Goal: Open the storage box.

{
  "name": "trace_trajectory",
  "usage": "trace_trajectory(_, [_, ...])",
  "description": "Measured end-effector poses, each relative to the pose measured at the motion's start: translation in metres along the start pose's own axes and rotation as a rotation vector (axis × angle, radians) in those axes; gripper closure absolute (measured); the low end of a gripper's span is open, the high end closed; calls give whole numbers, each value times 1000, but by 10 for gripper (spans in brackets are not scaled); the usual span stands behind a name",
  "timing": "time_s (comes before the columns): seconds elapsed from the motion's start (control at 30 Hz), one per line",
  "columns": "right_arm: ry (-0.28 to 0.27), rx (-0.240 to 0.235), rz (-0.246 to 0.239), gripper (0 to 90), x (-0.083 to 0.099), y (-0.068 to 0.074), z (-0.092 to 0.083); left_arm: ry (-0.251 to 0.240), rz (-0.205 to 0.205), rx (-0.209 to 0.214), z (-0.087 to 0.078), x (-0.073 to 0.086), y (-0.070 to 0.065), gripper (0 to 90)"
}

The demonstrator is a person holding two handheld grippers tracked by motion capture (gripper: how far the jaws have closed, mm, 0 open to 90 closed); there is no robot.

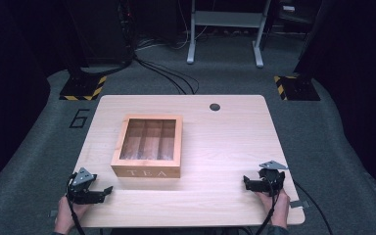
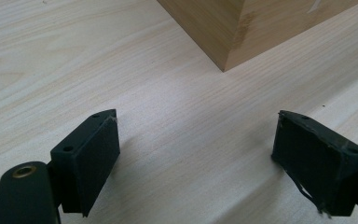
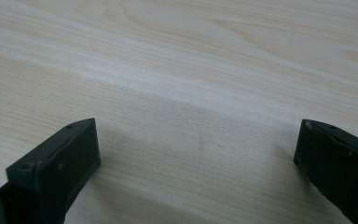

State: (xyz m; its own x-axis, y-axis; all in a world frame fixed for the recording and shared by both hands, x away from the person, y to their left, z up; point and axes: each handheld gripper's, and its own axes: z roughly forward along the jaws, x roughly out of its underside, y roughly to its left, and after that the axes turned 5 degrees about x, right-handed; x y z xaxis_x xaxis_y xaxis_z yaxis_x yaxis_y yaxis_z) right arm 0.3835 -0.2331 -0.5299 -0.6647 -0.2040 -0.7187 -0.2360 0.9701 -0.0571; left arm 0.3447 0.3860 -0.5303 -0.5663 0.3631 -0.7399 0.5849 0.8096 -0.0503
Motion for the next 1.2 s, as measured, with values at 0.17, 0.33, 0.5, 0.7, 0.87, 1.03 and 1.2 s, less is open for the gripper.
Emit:
trace_trajectory(0.17, [-3, 0, 0, 0, 0, 0, 0, -13, -18, -12, 2, 0, -2, 142])
trace_trajectory(0.33, [-2, 3, 0, 0, 0, 0, 0, -6, -15, 5, 2, -1, -1, 134])
trace_trajectory(0.5, [-3, 2, 0, 0, 0, 0, 0, -23, -29, 28, 3, -4, -1, 146])
trace_trajectory(0.7, [-4, -1, 0, 0, 0, 0, 0, -49, -34, 50, 1, -12, -4, 124])
trace_trajectory(0.87, [-4, 0, 0, 0, 0, 0, 0, -68, -24, 60, -4, -23, -5, 110])
trace_trajectory(1.03, [-2, -1, -1, 0, 0, 0, 0, -101, -28, 92, -9, -30, -4, 182])
trace_trajectory(1.2, [-2, -1, 0, 0, 0, 0, 0, -141, -26, 111, -17, -35, -5, 455])
